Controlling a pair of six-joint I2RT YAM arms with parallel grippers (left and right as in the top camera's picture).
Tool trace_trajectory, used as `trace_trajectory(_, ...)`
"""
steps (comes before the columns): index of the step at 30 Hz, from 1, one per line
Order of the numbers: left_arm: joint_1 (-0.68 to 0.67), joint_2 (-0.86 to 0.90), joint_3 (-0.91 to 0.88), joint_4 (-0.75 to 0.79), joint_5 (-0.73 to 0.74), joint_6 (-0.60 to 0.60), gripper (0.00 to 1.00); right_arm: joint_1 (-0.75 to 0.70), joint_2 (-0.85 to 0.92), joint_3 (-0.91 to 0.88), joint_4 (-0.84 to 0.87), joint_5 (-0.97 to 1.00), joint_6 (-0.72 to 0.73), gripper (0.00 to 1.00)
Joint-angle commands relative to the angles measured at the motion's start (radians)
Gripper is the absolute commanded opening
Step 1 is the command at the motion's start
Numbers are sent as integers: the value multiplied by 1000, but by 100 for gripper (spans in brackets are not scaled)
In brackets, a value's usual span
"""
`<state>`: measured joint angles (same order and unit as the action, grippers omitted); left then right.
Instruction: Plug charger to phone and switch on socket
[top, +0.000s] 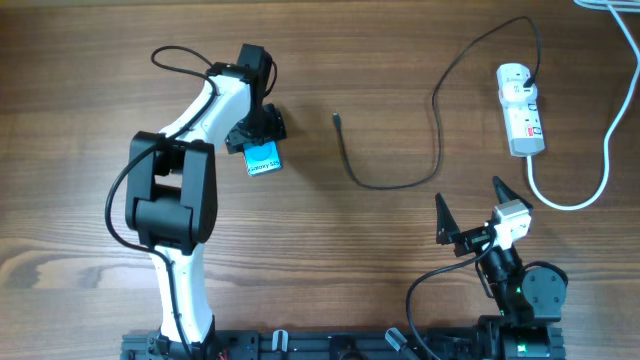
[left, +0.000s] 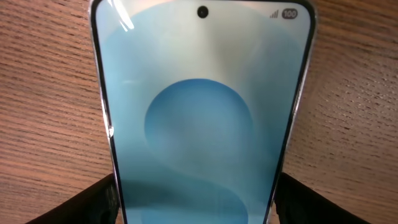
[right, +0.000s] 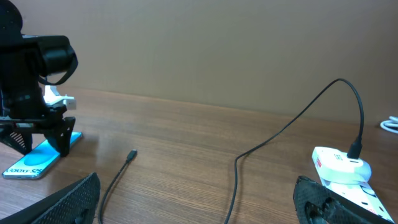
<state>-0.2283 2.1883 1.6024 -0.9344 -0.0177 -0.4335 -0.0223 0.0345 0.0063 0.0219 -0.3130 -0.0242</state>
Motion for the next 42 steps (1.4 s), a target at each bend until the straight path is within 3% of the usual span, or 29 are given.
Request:
trace_trajectory(1, 1, 19, -27, -13, 27, -20, 79, -3, -3, -1, 3, 3, 1, 100)
trace_trajectory(6, 1, 19, -27, 12, 27, -20, 71, -3, -3, -1, 3, 3, 0, 100)
trace_trajectory(13, 8, 14, -26, 2, 28, -20, 69, -3, -3, -1, 3, 3, 1, 100)
trace_trajectory(19, 69, -63, -25, 2, 152, -20, 62, -3, -3, -1, 3, 3, 1, 100)
trace_trajectory(28, 70, -182, -25, 7, 212, -20, 62, -3, -3, -1, 3, 3, 1, 100)
trace_trajectory(35, 76, -330, -25, 46, 375, -50, 63, -3, -3, -1, 3, 3, 1, 100)
trace_trajectory(42, 207, -417, -25, 103, 800, -80, 63, -3, -3, -1, 3, 3, 1, 100)
